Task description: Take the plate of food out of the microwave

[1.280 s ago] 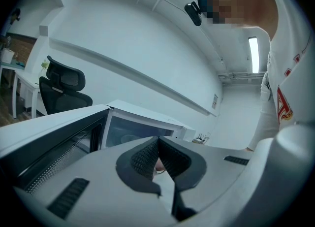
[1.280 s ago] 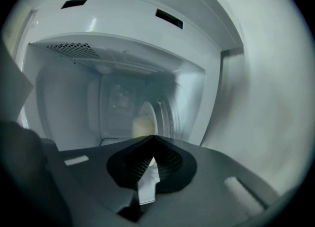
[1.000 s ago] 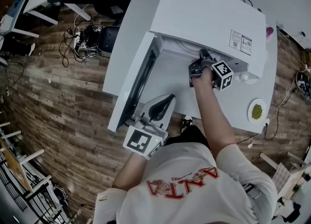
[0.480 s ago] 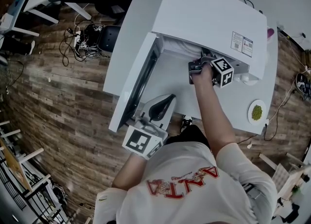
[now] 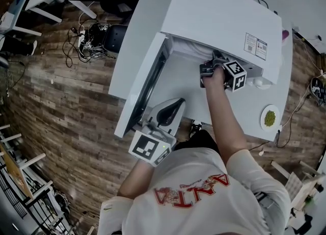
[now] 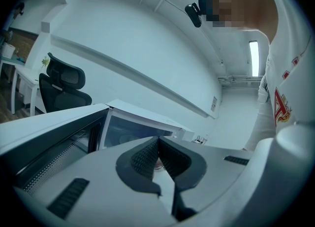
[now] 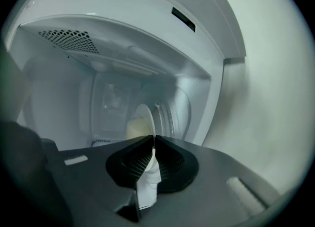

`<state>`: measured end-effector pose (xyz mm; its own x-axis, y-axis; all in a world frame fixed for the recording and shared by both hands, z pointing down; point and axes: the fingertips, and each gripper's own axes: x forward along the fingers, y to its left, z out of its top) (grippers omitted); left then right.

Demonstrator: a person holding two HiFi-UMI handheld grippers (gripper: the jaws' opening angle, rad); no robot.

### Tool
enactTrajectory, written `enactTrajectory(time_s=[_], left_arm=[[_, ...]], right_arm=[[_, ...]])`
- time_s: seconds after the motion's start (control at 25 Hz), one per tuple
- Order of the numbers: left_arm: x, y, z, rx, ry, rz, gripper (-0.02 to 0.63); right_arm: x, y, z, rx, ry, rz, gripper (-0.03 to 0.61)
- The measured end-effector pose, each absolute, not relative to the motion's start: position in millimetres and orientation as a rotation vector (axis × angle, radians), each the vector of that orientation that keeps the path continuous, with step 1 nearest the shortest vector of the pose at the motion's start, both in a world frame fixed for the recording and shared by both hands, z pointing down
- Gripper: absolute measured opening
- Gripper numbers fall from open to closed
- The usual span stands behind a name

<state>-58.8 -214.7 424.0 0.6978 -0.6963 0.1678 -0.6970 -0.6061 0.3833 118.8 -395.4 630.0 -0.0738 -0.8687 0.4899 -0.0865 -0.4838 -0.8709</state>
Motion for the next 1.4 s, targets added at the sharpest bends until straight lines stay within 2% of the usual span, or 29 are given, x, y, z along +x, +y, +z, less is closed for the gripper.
enactTrajectory(time_s=[1.32,1.4], left_arm=[[-62,-202,429,2.451,-1.091,0.022,0.008],[-62,-202,431,2.447,-1.095,0.029,0.009]], right_arm=[[112,-352,631,-1.495,1.116,-1.61,0.017],[112,-354,630,-1.475,1.125,-1.59,0.049]])
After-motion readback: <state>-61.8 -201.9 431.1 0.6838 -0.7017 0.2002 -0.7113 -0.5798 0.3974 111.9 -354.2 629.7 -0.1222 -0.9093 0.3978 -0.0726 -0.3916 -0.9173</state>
